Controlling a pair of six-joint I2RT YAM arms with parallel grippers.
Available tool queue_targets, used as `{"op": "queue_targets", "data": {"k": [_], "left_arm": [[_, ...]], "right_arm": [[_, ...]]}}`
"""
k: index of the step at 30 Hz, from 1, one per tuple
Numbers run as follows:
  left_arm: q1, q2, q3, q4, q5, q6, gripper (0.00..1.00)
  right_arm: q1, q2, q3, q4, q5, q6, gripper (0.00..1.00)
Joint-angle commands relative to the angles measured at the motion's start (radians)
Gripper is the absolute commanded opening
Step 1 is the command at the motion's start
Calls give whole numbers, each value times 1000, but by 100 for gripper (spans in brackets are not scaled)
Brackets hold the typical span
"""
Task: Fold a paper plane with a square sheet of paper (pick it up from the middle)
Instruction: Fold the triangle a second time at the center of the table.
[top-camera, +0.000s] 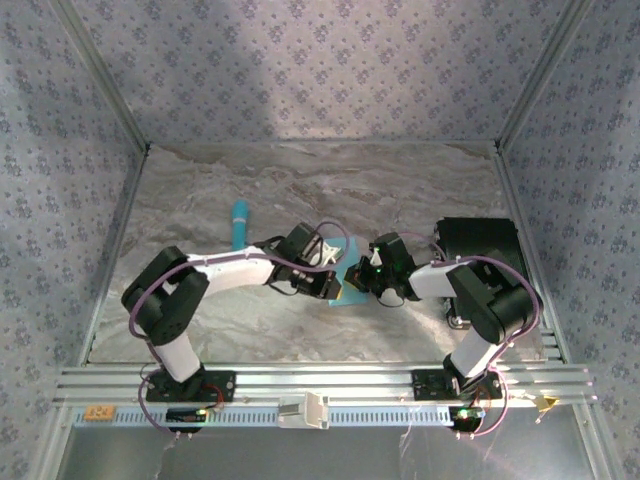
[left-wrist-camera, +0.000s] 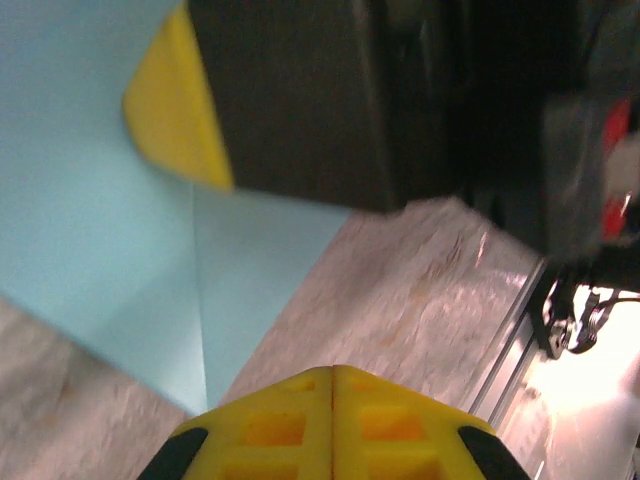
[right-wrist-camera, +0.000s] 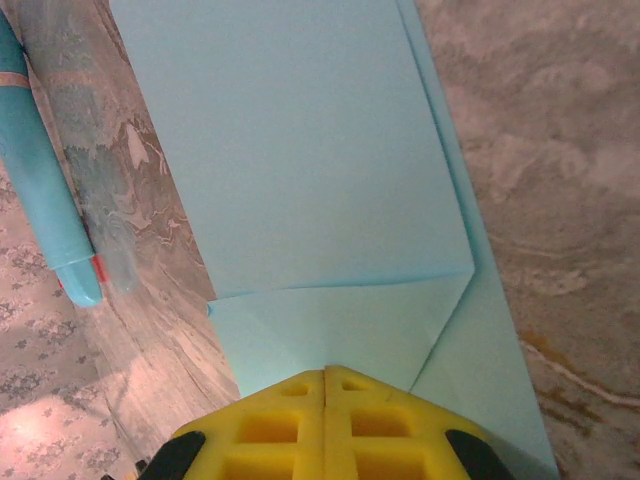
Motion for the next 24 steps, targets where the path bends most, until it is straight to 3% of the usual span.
{"op": "queue_targets", "data": {"k": [1, 7, 12, 18, 24], "left_arm": [[11, 67, 56, 37, -1, -28, 6], [13, 161, 102, 0, -46, -22, 4], [12, 172, 31, -7, -79, -25, 2], [13, 151, -89, 50, -69, -33, 0], [15, 147, -84, 43, -48, 2, 0]], "right_arm": [[-10, 9, -12, -119, 61, -11, 2], [-10, 8, -14, -111, 58, -8, 2], [-10, 6, -14, -97, 46, -7, 3], [-19, -53, 9, -138, 38, -23, 4], [3, -98, 53, -162, 18, -88, 5]]}}
